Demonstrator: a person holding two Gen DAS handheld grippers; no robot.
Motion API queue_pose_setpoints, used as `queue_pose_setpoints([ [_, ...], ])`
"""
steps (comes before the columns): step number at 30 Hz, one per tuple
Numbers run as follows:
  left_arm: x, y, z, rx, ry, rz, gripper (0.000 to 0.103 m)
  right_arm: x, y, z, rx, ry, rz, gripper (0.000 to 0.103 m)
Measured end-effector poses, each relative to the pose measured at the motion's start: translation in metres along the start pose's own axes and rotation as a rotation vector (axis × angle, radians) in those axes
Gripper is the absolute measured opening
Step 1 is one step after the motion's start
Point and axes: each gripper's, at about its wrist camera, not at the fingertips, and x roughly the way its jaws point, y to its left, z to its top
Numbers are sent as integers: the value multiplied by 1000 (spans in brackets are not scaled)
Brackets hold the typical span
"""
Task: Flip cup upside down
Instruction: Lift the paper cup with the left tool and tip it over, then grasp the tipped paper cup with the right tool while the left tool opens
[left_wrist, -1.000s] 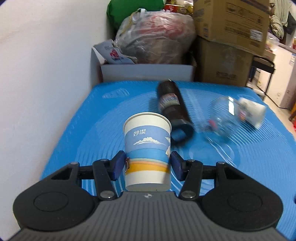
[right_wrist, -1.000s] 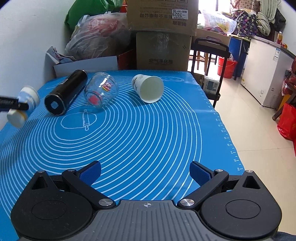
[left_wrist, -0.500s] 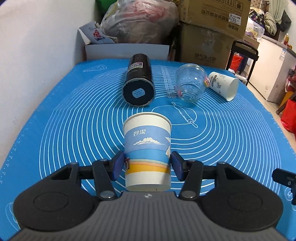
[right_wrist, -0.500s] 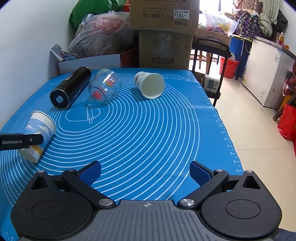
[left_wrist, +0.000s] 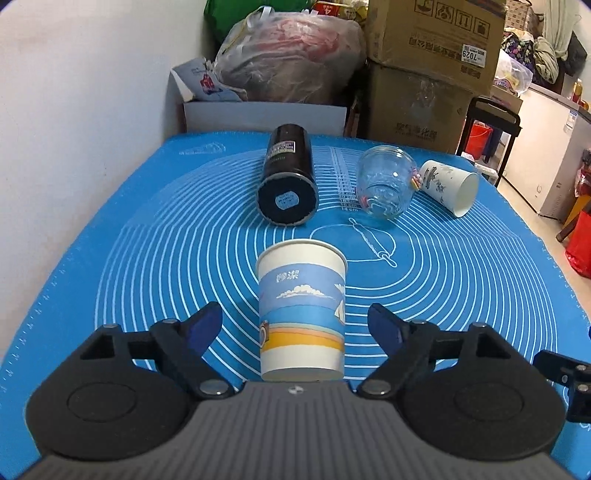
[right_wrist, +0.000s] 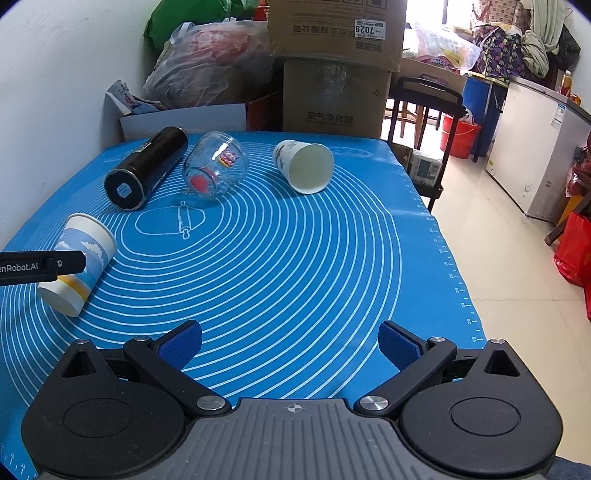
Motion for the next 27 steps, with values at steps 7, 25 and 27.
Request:
queue_pose_setpoints([
  [7,-12,5,-1,-12,-22,10,86,-6,5,0,-12,-7,4,103],
  [25,-66,38,-12,-24,-92,97,86,-28,45,19,-296,-84,-72,103],
  [27,-70,47,-17,-35,-99,122,86,-30,60,25,-422,-108,-110,103],
])
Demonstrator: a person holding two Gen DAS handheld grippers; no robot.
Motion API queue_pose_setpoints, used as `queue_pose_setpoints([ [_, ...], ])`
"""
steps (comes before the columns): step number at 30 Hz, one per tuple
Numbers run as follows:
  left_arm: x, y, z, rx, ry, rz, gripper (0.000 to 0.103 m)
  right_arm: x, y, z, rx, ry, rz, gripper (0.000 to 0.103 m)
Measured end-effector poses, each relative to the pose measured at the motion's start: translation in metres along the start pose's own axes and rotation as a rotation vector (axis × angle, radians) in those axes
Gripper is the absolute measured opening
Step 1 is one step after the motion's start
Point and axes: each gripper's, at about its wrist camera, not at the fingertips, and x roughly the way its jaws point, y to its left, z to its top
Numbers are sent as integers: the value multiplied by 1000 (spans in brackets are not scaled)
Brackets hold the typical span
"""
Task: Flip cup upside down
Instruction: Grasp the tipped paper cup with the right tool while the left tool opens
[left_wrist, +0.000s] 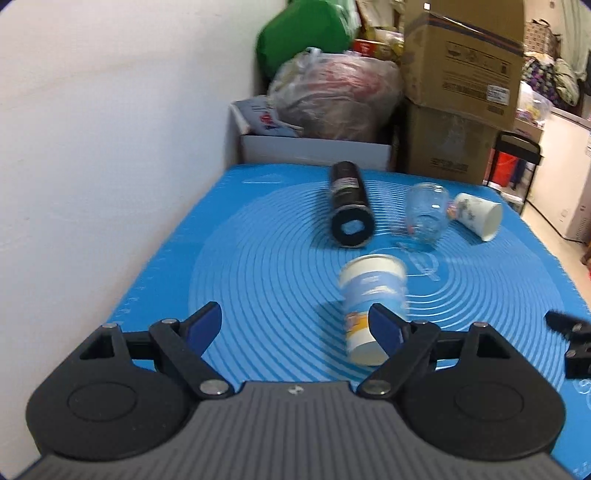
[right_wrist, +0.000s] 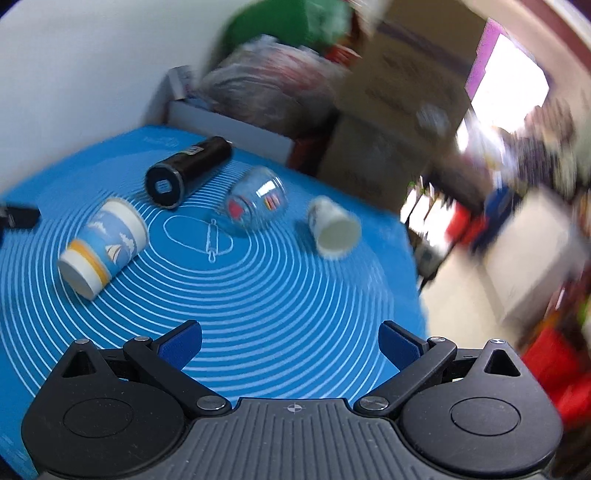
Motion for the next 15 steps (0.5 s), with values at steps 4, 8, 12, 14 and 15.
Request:
queue_pose_setpoints([
  [4,-5,20,-12,-22,-11,51,86,-3,34,22,-337,-52,-80,103],
  [8,-4,36,-27,-42,0,75,86,-3,80,31,-767,-134,-153,102],
  [12,-1,47,-42,-70,11,92,86,5,123,32,-1156,-182,-214,101],
  [14,1,54,-48,-92,19,90,86,13,141,27,-1364,-219,-267,101],
  [15,3,56,-49,-100,22,89,86,17,148,22,-1453,-227,-282,100],
])
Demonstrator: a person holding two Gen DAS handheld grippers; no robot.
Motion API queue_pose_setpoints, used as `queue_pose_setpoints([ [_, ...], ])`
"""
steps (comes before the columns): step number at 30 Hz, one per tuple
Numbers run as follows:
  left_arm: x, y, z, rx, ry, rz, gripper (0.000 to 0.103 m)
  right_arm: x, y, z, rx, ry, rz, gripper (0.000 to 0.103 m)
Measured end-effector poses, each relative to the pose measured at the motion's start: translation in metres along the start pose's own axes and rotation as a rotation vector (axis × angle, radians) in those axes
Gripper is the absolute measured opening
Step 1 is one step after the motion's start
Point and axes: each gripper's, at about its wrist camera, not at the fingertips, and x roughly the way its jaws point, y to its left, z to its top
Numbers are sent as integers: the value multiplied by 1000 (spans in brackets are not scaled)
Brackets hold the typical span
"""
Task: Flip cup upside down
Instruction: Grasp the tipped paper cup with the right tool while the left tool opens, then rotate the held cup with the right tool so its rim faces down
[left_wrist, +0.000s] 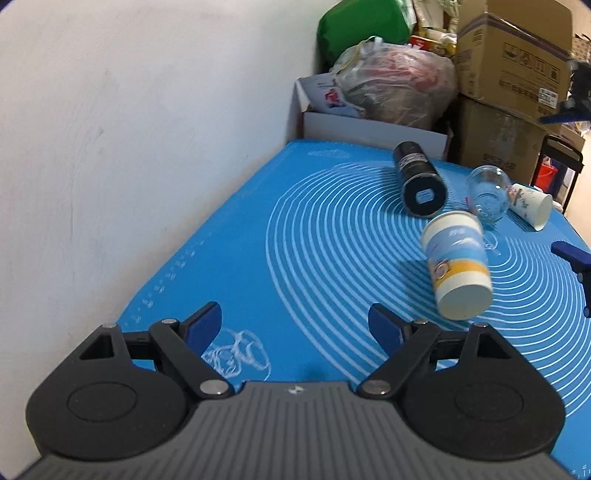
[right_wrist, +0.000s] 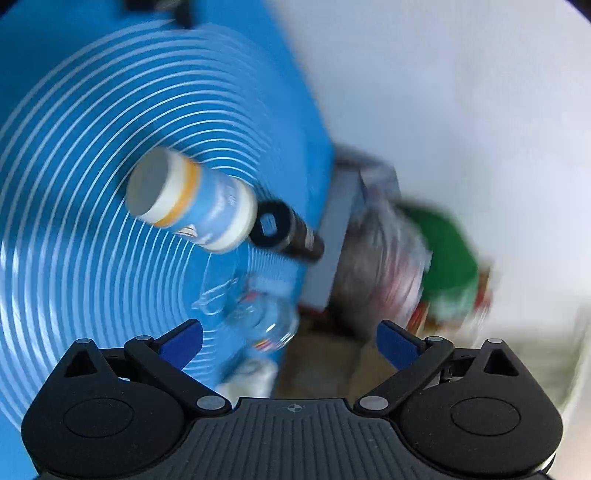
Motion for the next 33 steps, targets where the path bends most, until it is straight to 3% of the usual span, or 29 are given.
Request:
queue_pose_setpoints([
  [4,5,12,-7,-14,2,10,86,9,28,20,-380,-64,-44,99],
  [11,14,27,-13,-47,12,8,86,20,65,27,-846,-180,-72,100],
  [23,26,32,-16,-67,14,-15,86,42,99,21,-1229,-269,-35,93],
  [27,28,33,-16,-72,16,-18,86,46,107,21,-1254,-277,-20,80],
  [28,27,34,-16,-75,15,-20,86,48,109,22,-1259,-283,-25,71],
  [30,27,34,-16,-79,13,-26,86,52,112,24,-1258,-289,-28,62],
  [33,27,34,-15,-83,11,-30,86,55,114,26,-1239,-294,-13,60],
])
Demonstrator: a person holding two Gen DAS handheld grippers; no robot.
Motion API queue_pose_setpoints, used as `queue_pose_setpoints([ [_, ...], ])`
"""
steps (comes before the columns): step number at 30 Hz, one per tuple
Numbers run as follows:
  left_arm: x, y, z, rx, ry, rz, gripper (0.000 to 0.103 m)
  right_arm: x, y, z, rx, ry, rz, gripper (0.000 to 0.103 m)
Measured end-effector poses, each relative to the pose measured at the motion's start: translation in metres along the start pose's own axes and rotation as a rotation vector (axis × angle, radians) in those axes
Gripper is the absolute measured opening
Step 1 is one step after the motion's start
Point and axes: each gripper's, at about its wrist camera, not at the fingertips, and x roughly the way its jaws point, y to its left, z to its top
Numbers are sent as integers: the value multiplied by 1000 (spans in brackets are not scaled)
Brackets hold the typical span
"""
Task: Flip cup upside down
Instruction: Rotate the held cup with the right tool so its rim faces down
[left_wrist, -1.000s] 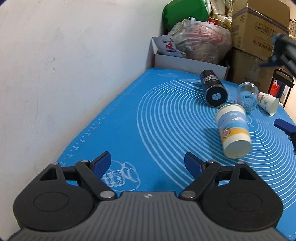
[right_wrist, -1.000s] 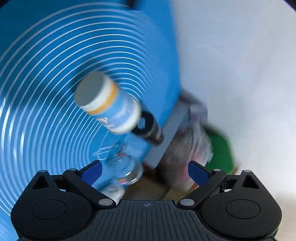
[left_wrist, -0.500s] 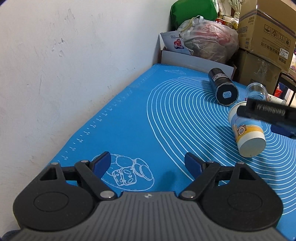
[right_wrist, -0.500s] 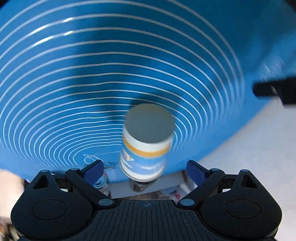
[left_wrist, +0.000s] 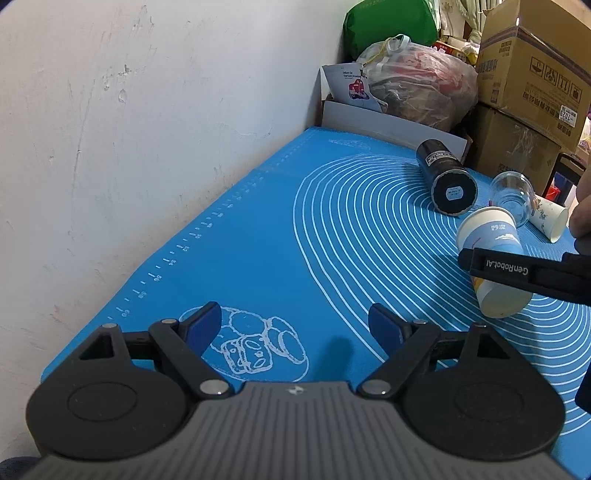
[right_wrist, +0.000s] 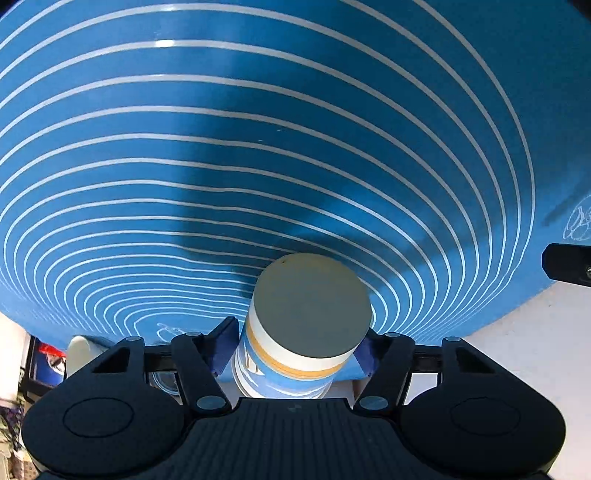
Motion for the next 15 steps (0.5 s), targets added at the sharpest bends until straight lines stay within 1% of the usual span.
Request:
queue_pose_setpoints([
  [2,0,0,0,1,0,-2,86,-2,-5,-7,26,-8,2,60],
  [4,0,-1,1,3,-1,-5,86,-5,-12,-13,79,-9,16,60],
  [9,-3,-5,2,15,-9,-5,86,-8,-32,-31,351,-25,79,60],
  [13,-6,-9,3,26,-12,-7,86,-10,-40,-52,544,-29,107,60],
  [15,-8,-11,4,32,-16,-6,86,-11,-46,-66,673,-32,108,60],
])
